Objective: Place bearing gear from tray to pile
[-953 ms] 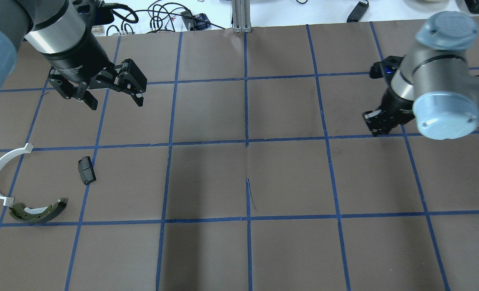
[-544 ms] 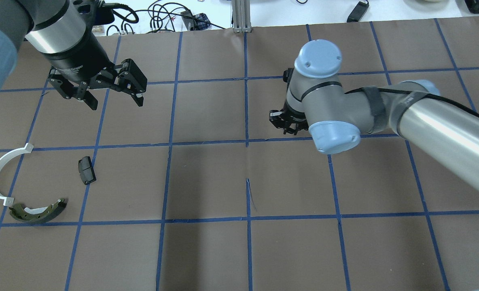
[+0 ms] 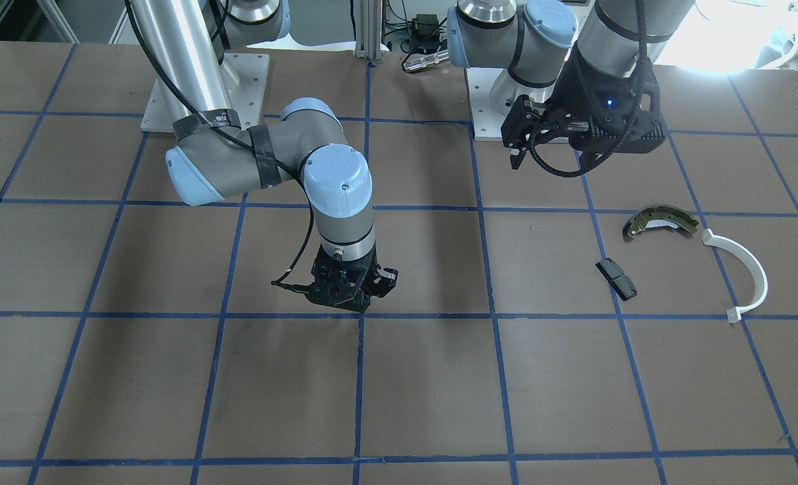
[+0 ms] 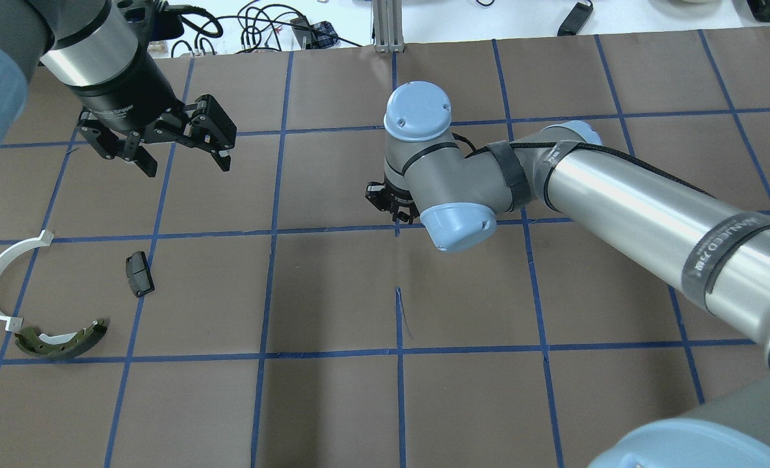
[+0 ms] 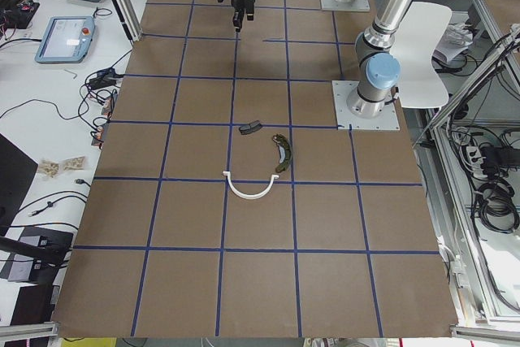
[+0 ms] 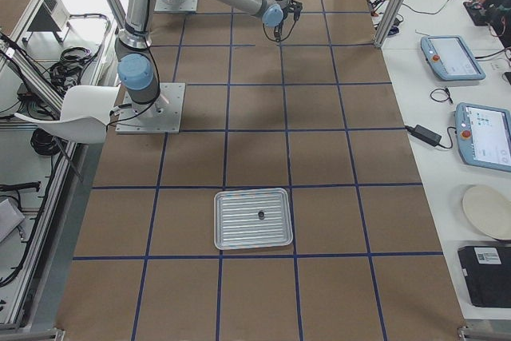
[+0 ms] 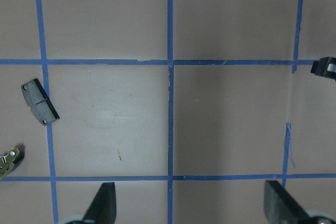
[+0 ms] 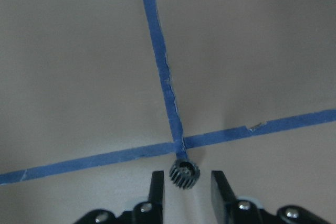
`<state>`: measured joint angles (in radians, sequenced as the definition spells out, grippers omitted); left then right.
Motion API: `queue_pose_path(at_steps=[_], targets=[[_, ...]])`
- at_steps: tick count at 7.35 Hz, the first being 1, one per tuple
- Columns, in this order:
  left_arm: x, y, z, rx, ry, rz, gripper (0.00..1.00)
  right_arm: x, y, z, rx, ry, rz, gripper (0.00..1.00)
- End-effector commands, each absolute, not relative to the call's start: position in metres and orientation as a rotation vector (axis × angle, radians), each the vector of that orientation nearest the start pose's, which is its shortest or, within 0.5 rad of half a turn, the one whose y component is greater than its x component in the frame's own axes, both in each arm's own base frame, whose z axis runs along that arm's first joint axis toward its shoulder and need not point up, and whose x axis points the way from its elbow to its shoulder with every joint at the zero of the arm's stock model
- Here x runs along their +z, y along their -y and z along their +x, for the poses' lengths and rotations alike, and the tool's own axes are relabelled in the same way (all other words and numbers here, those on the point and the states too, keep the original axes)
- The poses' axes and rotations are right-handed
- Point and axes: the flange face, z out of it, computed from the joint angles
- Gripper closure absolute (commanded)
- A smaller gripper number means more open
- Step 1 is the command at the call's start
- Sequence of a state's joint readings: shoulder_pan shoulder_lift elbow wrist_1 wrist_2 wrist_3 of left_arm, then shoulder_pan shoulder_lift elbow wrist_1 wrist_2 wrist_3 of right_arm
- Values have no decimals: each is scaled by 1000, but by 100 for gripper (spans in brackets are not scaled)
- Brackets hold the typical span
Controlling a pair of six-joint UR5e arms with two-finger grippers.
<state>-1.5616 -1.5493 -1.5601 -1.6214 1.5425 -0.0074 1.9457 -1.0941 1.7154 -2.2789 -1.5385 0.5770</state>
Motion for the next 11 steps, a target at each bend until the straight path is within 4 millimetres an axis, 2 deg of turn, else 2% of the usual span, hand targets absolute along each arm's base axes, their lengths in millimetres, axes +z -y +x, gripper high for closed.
queue_pose_path(at_steps=[1, 2, 3, 4, 5, 6, 7, 8, 9, 10, 11], targets=[[498, 482, -132, 31, -3171, -22, 0, 230, 534, 335, -54, -3109, 208, 0], [497, 484, -132, 34, -3176, -32, 0, 258, 543, 292, -20, -3124, 194, 0], [493, 491, -134, 23, -3182, -52, 0, 300, 546, 235, 21, -3135, 85, 0], [483, 499, -159, -5, -3203, -29, 0, 334, 547, 168, 53, -3139, 8, 0], [458, 515, -202, -58, -3209, -3, 0, 357, 545, 98, 76, -3151, -75, 0], [426, 525, -242, -37, -3207, -8, 0, 377, 541, 18, 72, -3204, -119, 0], [394, 532, -275, -17, -3206, -33, 0, 379, 537, -52, 92, -3207, -144, 0], [358, 539, -303, 23, -3197, -126, 0, 375, 529, -113, 91, -3206, -93, 0], [319, 542, -330, 61, -3181, -101, 0, 365, 520, -170, 111, -3184, -233, 2], [282, 541, -356, 85, -3169, -87, 0, 339, 517, -230, 100, -3177, -260, 2], [246, 542, -373, 118, -3154, -116, 0, 312, 508, -287, 84, -3162, -406, 2]])
